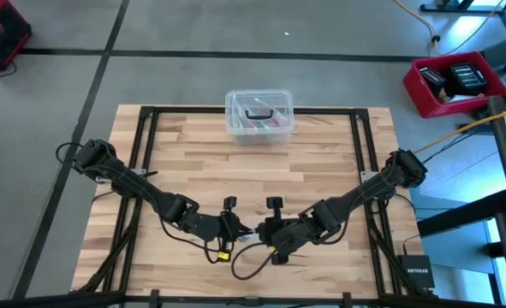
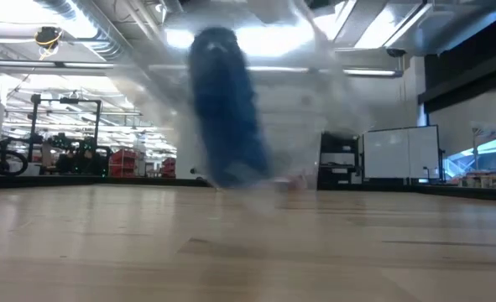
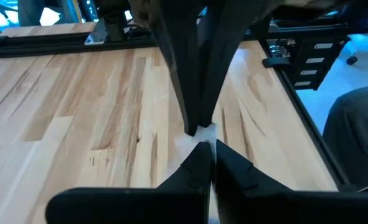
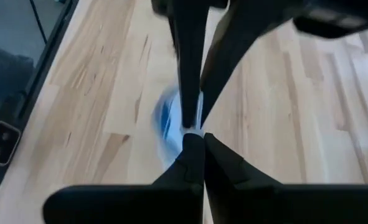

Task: Roll bandage
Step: Close the transparent zip bag

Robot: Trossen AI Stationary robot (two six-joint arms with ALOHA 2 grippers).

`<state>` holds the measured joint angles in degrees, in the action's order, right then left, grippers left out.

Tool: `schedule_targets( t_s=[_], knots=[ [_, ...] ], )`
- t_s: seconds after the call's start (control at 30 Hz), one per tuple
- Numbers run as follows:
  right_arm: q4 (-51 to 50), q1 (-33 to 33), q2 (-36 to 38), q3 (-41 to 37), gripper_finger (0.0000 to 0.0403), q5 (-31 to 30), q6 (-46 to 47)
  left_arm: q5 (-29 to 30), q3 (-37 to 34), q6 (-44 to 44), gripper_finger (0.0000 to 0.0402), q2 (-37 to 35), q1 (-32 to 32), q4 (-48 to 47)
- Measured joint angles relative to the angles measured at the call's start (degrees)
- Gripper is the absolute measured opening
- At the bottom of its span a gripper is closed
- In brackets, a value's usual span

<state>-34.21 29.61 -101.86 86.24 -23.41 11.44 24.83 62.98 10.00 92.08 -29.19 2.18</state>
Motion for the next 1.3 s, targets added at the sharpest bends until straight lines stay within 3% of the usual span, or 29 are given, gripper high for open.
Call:
schedule_targets(
  t_s=[0.53, 0.83, 1.3],
  knots=[
    [-1.2, 0.0, -3.6, -0.7, 0.0005, 1.6, 1.2, 0.2, 0.1, -1.4, 0.0, -0.2, 0.0, 2.9],
    [-5.1, 0.0, -1.9, 1.5, 0.0005, 4.2, 4.7, 0.3, 0.2, -1.3, 0.0, -0.3, 0.0, 2.6],
    [-1.9, -0.4, -2.3, -0.1, 0.0006, 3.4, 5.5, 0.3, 0.2, -1.3, 0.0, -0.3, 0.0, 3.0]
  ],
)
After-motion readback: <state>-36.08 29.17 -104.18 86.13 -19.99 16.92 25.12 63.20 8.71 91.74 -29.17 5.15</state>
